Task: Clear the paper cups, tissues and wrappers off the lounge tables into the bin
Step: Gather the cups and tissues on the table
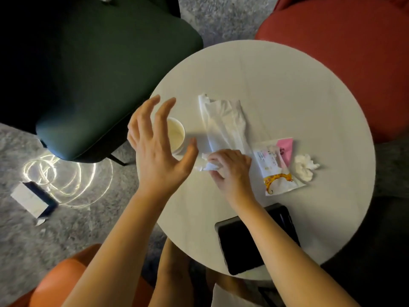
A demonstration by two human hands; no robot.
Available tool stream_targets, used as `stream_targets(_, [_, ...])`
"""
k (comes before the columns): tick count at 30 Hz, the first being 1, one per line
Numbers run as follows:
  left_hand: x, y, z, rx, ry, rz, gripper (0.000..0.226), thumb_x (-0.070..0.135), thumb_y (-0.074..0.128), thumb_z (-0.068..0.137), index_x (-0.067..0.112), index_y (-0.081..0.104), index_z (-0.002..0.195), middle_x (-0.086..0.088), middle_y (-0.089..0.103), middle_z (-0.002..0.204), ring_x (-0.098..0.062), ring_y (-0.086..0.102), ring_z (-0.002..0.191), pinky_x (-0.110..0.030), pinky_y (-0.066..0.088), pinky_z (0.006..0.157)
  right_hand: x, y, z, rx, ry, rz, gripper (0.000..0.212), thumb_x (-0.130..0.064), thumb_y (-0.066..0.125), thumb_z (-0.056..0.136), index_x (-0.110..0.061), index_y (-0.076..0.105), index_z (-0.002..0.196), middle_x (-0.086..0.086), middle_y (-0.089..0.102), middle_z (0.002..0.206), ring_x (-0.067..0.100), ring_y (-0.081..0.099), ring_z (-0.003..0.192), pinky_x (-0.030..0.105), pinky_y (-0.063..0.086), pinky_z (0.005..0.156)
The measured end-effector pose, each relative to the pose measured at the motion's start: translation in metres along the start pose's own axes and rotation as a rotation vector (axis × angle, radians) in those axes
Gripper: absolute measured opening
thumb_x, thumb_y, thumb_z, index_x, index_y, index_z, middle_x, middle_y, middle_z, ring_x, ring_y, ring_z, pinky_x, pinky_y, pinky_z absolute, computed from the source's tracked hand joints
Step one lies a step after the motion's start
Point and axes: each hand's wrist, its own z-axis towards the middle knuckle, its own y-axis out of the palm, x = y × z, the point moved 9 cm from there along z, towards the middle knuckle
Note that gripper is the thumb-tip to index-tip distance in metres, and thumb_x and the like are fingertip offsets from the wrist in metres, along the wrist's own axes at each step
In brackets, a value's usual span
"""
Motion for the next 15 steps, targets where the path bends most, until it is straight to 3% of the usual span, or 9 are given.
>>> stream_targets(4, [0.027,0.011,0.005,-0.054,0.073,-0.051,0.058,0.038,0.049,0.081,0.004,0.049,0.127,-0.017,0.045,0.133,-0.022,0.033,0.123,-0.033,0.023,0.103,0.021,-0.033,0.026,0.119,0.151,0.143,0.029,0.003,0.072,0.068,0.000,0.062,0.095,0.005,0.066,0.092,0.029,0.063,0.080,0.029,0.034,0.082])
stream_targets(6, [0.032,0.022,0.006,-0.097,0.097,-0.083,0.056,0.037,0.050,0.081,0.003,0.050,0.126,-0.016,0.047,0.131,-0.021,0.036,0.122,-0.028,0.023,0.104,0.028,-0.038,0.039,0.132,0.176,0.202,0.024,0.001,0.074,0.070,0.004,0.063,0.090,0.011,0.067,0.096,0.032,0.063,0.086,0.043,0.044,0.085])
stream_targets(7, [0.033,0.028,0.006,-0.115,0.102,-0.099,0.056,0.037,0.051,0.081,0.003,0.050,0.126,-0.015,0.048,0.131,-0.021,0.038,0.122,-0.026,0.023,0.104,0.031,-0.035,0.045,0.117,0.162,0.171,0.022,-0.002,0.076,0.069,0.004,0.064,0.087,0.014,0.066,0.101,0.033,0.063,0.092,0.046,0.046,0.084])
stream_targets(10, [0.030,0.046,0.005,-0.165,0.101,-0.134,0.055,0.037,0.051,0.082,0.003,0.050,0.126,-0.014,0.050,0.129,-0.021,0.039,0.122,-0.032,0.030,0.103,0.049,-0.013,0.052,-0.035,0.224,0.005,0.019,-0.011,0.074,0.071,-0.001,0.067,0.086,0.013,0.056,0.126,0.029,0.054,0.115,0.038,0.038,0.090])
stream_targets(11, [0.029,0.051,0.004,-0.184,0.098,-0.140,0.056,0.038,0.052,0.082,0.003,0.050,0.126,-0.014,0.050,0.129,-0.021,0.038,0.122,-0.034,0.032,0.101,0.055,-0.006,0.050,-0.069,0.255,-0.008,0.019,-0.010,0.073,0.071,-0.002,0.067,0.087,0.013,0.057,0.124,0.029,0.053,0.116,0.037,0.036,0.089])
stream_targets(15, [0.024,0.073,0.002,-0.268,0.095,-0.135,0.056,0.040,0.051,0.083,0.005,0.050,0.127,-0.011,0.051,0.129,-0.020,0.039,0.121,-0.023,0.027,0.100,0.065,0.002,0.041,-0.085,0.297,0.105,0.018,0.004,0.069,0.066,0.002,0.065,0.083,0.014,0.064,0.091,0.032,0.058,0.089,0.045,0.045,0.079])
